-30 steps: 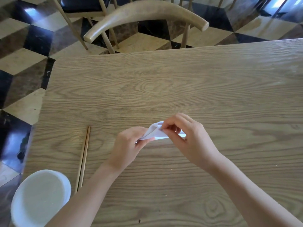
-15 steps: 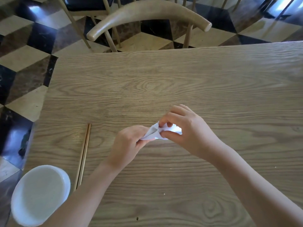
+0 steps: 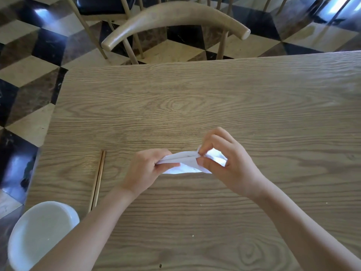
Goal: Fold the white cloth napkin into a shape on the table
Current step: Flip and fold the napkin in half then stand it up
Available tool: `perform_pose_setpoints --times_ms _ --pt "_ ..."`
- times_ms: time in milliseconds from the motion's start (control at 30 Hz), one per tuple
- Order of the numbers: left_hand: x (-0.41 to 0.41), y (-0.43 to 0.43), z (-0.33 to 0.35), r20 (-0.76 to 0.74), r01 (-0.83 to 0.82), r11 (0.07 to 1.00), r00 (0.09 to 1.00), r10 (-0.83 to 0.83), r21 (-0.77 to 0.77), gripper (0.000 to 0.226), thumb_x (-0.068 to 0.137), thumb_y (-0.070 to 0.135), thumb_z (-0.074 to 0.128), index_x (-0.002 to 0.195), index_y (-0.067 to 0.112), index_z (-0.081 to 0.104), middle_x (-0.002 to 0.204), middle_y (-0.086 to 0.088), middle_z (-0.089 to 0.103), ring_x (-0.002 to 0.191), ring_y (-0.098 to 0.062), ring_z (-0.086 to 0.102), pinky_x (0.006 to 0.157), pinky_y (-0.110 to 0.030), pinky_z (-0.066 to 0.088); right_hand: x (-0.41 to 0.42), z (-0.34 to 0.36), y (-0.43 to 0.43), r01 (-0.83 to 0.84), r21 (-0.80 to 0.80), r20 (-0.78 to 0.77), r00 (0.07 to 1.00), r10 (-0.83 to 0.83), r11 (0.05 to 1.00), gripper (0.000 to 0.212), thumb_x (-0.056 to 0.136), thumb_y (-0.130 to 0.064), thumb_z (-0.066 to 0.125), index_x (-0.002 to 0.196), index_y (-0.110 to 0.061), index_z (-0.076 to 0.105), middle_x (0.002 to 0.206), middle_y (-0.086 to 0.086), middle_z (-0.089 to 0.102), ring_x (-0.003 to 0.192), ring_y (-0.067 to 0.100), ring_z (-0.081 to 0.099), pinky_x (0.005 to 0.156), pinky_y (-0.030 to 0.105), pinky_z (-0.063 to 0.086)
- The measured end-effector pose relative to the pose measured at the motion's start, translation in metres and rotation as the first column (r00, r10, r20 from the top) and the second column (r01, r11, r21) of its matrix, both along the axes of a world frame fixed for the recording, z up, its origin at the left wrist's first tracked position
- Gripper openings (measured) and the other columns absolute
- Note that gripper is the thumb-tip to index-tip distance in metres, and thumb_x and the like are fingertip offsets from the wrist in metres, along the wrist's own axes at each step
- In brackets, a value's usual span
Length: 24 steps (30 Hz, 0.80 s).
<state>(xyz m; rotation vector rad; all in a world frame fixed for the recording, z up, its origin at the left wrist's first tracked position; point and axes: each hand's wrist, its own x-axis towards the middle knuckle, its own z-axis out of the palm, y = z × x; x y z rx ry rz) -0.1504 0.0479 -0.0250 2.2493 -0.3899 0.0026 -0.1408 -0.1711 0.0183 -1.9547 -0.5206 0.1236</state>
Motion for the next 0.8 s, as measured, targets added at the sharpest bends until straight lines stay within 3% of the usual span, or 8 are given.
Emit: perform_pose_setpoints --times_ms 100,200,333,433,500,600,700,800 --pt "0.008 0.002 0.007 -0.033 -0.003 0.999 0.999 0.004 0.034 0.033 0.079 0.058 0.055 0.077 0.025 0.056 0.057 0.011 0.044 0.051 -0.004 0.034 0.049 -0.014 0.027 0.002 -0.001 0.0 0.039 -0.002 -0.071 0.997 -0.039 0.999 0.036 0.08 -0.043 0.058 0.107 -0.023 0.046 0.11 -0.003 0.052 0.108 0.008 0.049 0.094 0.015 0.039" --pt "0.013 0.0 0.021 -0.041 0.01 1.0 0.999 -0.01 0.008 0.032 0.078 0.057 0.055 0.09 0.028 0.059 0.064 0.013 0.052 0.053 -0.004 0.038 0.05 -0.013 0.028 0.013 0.005 -0.003 -0.009 -0.203 -0.114 0.993 -0.015 0.979 0.081 0.064 -0.05 0.076 0.13 -0.033 0.032 0.119 -0.013 0.046 0.114 0.003 0.036 0.095 0.005 0.029" --pt "0.018 -0.002 0.034 -0.029 0.076 0.996 0.997 -0.078 -0.045 0.041 0.081 0.062 0.05 0.105 0.031 0.062 0.068 0.022 0.057 0.056 0.001 0.044 0.053 -0.009 0.031 0.034 0.008 -0.008 -0.086 -0.205 -0.226 0.973 0.038 0.975 0.025 0.077 -0.029 0.073 0.087 -0.008 0.063 0.087 0.006 0.067 0.087 0.024 0.06 0.08 0.043 0.05" --pt "0.02 -0.003 0.036 -0.134 0.035 0.995 0.99 -0.047 -0.091 0.051 0.076 0.07 0.05 0.091 0.023 0.067 0.054 0.014 0.041 0.05 -0.001 0.033 0.046 -0.011 0.024 0.04 0.009 -0.013 -0.063 -0.019 -0.394 0.918 0.05 0.998 0.007 0.08 -0.019 0.072 0.086 -0.017 0.072 0.081 -0.003 0.073 0.076 0.01 0.067 0.075 0.031 0.052" --pt "0.022 -0.002 0.04 -0.295 0.022 0.993 0.954 -0.056 -0.115 0.053 0.073 0.065 0.055 0.078 0.014 0.068 0.052 0.012 0.035 0.049 -0.003 0.031 0.045 -0.013 0.021 0.039 0.011 -0.015 -0.024 0.044 -0.437 0.898 0.041 0.999 0.009 0.081 -0.027 0.069 0.084 -0.019 0.073 0.074 -0.003 0.068 0.067 0.008 0.059 0.065 0.028 0.044" --pt "0.026 -0.01 0.049 -0.389 0.081 0.995 0.916 -0.1 -0.065 0.024 0.075 0.06 0.049 0.073 0.041 0.062 0.053 0.016 0.05 0.05 -0.001 0.044 0.048 -0.011 0.03 0.036 0.009 -0.013 -0.01 0.044 -0.471 0.882 0.03 0.999 0.019 0.085 -0.028 0.065 0.081 -0.011 0.072 0.068 0.002 0.058 0.062 0.011 0.05 0.059 0.028 0.035" --pt "0.034 -0.025 0.048 -0.286 0.068 0.997 0.955 -0.078 -0.046 0.024 0.084 0.053 0.048 0.101 0.038 0.056 0.073 0.009 0.061 0.061 -0.003 0.052 0.057 -0.017 0.038 0.035 0.009 -0.004 -0.07 -0.027 -0.468 0.882 0.049 0.997 0.027 0.087 -0.03 0.064 0.075 -0.005 0.069 0.063 0.004 0.052 0.057 0.012 0.044 0.056 0.027 0.031" --pt "0.037 -0.041 0.047 -0.107 -0.005 0.999 0.994 0.01 0.051 0.018 0.093 0.038 0.047 0.092 0.022 0.056 0.059 0.006 0.054 0.053 -0.005 0.047 0.051 -0.016 0.031 0.037 0.012 0.002 -0.074 -0.094 -0.451 0.892 0.024 0.993 0.046 0.089 -0.035 0.059 0.065 0.002 0.05 0.057 0.003 0.034 0.05 0.011 0.029 0.047 0.023 0.02"
